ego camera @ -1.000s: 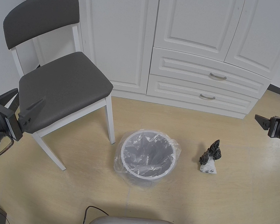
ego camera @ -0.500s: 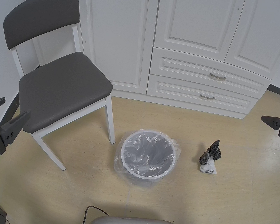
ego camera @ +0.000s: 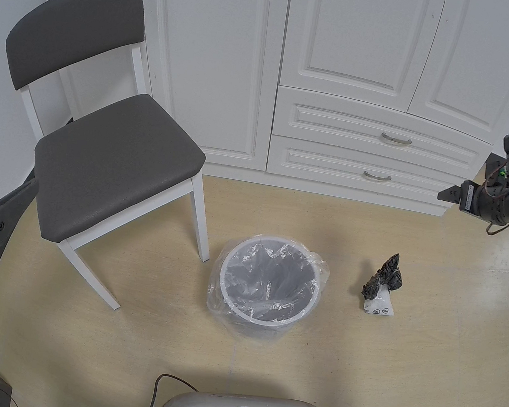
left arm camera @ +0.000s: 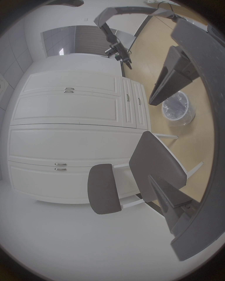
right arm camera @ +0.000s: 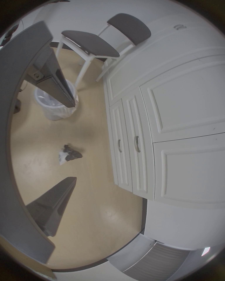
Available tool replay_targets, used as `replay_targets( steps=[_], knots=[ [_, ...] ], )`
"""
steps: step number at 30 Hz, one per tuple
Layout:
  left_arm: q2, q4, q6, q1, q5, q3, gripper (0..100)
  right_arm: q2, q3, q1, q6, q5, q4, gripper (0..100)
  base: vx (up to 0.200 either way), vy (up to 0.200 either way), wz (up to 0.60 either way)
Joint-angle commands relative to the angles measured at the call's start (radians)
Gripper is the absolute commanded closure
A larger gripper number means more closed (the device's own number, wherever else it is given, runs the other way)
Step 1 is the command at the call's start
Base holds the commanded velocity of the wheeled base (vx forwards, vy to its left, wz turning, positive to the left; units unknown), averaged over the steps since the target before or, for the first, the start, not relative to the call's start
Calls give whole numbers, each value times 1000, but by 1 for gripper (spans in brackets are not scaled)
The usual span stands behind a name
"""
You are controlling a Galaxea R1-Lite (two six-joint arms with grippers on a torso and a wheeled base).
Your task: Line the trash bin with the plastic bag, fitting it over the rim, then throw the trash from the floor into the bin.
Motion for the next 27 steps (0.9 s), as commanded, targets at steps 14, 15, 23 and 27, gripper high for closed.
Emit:
replay_targets(
  steps=[14, 15, 23, 27],
  knots=[
    [144, -36, 6, -52, -3, 69, 0, 686, -436, -34, -34, 12, -160, 0, 0, 0, 0],
    [144, -40, 6, -53, -3, 69, 0, 701, -450, -38, -34, 13, -149, 0, 0, 0, 0],
    [146, -55, 3, -48, -3, 67, 0, 887, -581, -72, -34, 56, -71, 0, 0, 0, 0],
    [149, -86, 5, -48, -3, 67, 0, 971, -600, -80, -34, 61, -23, 0, 0, 0, 0]
  ],
)
